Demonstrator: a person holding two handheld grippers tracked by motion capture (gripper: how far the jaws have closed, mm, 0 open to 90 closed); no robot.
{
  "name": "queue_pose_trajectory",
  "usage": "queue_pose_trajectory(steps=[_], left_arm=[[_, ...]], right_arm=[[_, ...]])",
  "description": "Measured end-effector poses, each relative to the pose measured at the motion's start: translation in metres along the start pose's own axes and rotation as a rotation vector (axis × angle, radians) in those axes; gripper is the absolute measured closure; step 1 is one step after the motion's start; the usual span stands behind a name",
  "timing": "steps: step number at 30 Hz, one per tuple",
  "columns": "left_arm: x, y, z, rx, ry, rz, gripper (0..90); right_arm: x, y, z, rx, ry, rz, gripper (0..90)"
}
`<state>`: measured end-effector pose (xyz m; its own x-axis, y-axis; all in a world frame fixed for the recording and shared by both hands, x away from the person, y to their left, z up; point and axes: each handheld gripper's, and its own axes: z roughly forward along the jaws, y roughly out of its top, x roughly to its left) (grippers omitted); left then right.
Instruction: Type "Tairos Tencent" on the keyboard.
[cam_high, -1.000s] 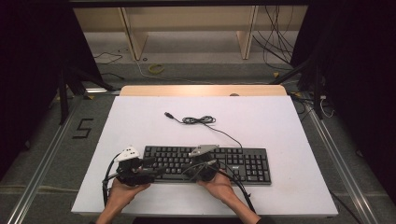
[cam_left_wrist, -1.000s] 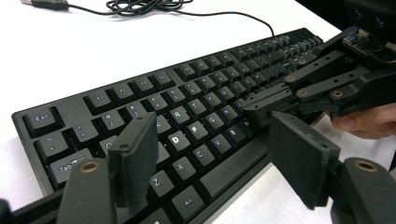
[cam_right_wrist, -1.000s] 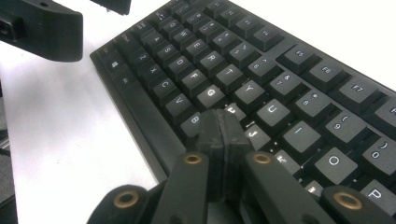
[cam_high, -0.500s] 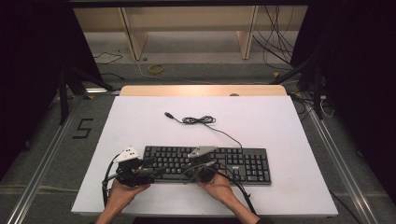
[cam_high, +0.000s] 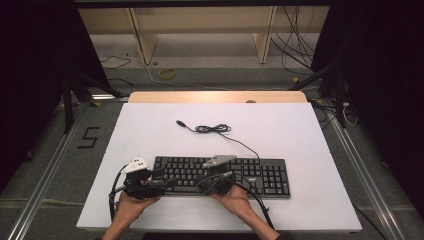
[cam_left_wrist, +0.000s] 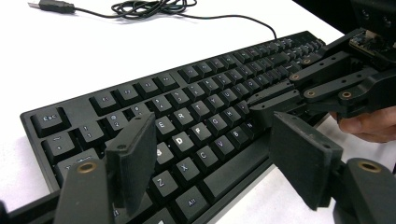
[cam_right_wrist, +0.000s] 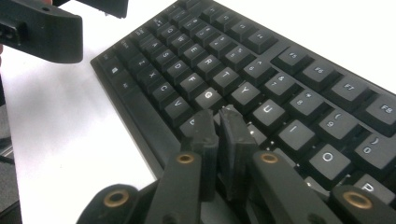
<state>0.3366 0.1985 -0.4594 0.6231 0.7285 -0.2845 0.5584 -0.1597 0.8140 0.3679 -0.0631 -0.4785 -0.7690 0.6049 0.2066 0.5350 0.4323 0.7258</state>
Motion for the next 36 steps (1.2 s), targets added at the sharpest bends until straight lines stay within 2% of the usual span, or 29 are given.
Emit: queue_pose_trajectory(steps=[9, 11, 19, 23, 28, 30, 36], left_arm=[[0.001, 0.001, 0.000, -0.002, 0.003, -0.002, 31.7], [0.001, 0.001, 0.000, -0.002, 0.003, -0.003, 31.6], [0.002, 0.003, 0.001, -0.002, 0.008, -0.001, 32.0], [0.002, 0.004, 0.002, -0.003, 0.013, 0.001, 33.5], [0.003, 0.006, 0.005, 0.007, 0.014, 0.006, 36.6], [0.003, 0.007, 0.007, 0.012, 0.015, 0.010, 40.1], [0.002, 0.008, 0.012, 0.030, 0.007, 0.020, 52.6]], right_arm=[[0.000, 0.001, -0.004, -0.017, 0.007, 0.007, 83.7], [-0.001, 0.001, -0.006, -0.024, 0.013, 0.008, 79.6], [-0.002, 0.001, -0.013, -0.047, 0.023, 0.011, 73.6], [-0.006, -0.002, -0.020, -0.062, 0.030, 0.019, 66.4], [-0.007, -0.004, -0.026, -0.073, 0.039, 0.027, 58.7], [-0.008, -0.005, -0.031, -0.084, 0.041, 0.032, 52.1], [-0.011, -0.007, -0.043, -0.121, 0.042, 0.037, 47.1]])
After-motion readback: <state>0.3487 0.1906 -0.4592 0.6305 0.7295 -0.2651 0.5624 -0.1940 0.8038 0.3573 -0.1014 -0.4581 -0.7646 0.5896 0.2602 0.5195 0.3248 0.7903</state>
